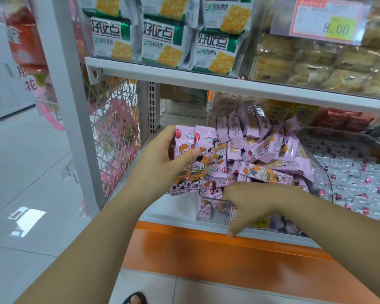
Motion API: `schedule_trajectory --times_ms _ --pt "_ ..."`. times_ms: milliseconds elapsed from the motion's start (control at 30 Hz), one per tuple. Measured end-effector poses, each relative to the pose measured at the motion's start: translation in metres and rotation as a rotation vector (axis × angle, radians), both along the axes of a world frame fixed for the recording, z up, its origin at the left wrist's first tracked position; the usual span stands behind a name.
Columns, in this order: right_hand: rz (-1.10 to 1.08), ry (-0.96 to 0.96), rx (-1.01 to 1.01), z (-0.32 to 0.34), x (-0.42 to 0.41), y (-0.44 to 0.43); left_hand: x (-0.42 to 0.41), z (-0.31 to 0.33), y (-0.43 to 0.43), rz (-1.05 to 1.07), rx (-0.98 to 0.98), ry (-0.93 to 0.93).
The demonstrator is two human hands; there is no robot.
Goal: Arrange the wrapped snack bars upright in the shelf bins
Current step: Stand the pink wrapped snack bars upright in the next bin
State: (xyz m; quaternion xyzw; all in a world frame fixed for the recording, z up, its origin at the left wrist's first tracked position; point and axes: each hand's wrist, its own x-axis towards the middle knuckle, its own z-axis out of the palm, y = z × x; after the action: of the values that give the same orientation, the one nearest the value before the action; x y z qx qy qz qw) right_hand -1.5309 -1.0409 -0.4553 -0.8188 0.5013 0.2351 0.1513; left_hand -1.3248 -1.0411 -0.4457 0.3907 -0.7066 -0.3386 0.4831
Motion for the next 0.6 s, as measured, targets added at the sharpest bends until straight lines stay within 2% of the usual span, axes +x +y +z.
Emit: schedule_trajectory --times_ms 200,300,433,600 --pt "-0.02 -0.222 -0.179 0.008 -0.014 0.003 -0.002 0.0 -0.001 0.016 -0.004 -0.014" --pt "-0.109 -0.334 -0.169 0.024 -0.03 0.006 -0.002 0.0 -0.002 0.028 -0.001 -0.009" --pt "-0.138 -0.334 -0.125 0.029 -0.039 0.015 -0.003 0.002 -0.001 0.035 0.0 -0.003" --pt "-0.127 -0.264 -0.18 0.031 -0.039 0.018 -0.003 0.003 -0.001 0.081 -0.014 -0.015"
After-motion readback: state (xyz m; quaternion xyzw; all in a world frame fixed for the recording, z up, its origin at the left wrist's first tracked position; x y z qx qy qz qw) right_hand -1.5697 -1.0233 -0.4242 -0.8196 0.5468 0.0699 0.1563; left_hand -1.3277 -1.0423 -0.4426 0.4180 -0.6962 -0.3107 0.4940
